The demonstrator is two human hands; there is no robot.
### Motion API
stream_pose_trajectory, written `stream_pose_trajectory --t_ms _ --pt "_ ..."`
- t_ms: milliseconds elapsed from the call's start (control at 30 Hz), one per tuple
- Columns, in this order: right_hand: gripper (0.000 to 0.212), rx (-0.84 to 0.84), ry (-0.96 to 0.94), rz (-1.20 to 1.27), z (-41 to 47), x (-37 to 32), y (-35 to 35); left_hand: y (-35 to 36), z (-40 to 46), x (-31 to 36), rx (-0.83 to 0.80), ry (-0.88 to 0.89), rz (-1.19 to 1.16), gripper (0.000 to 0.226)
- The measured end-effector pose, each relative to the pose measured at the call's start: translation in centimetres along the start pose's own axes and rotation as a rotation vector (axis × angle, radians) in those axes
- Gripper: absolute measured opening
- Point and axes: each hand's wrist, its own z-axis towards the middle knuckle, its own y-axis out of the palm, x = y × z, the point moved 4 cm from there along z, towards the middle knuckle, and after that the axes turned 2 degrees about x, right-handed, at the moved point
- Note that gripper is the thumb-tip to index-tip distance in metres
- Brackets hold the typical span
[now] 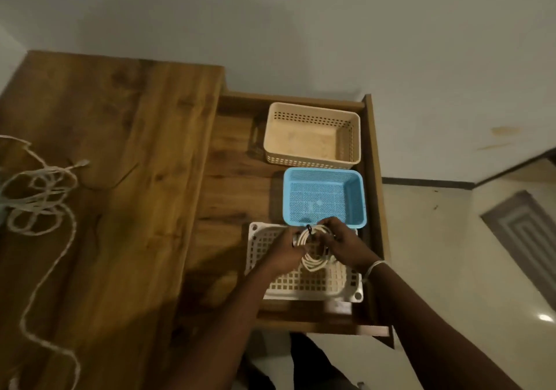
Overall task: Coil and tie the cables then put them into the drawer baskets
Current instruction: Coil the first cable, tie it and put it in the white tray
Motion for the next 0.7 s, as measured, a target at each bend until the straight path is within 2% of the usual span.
stream_pose_trajectory --t_ms 167,333,467,600,700 --pt "0.016 0.127 0.087 0.067 -0.1 3.2 -0.1 4.4 3.3 -2.7 0.005 -0.027 0.004 0.050" --pt "0.019 0.205 0.139 -0.041 -1.2 5.0 -0.5 5.4 3.1 -3.1 -0.023 -0.038 0.067 0.045" --pt "0.015 0.224 0.134 -0.155 -0.7 4.7 0.2 5.2 3.1 -2.8 0.077 -0.005 0.252 0.044" --pt "0.023 0.289 0.166 -0.244 0.2 4.3 0.4 5.1 3.7 -0.7 0.200 0.074 0.503 0.042" --pt "0.022 0.326 0.233 -0.326 0.1 4.7 0.8 5.3 4.2 -0.6 0.241 0.089 0.564 0.052"
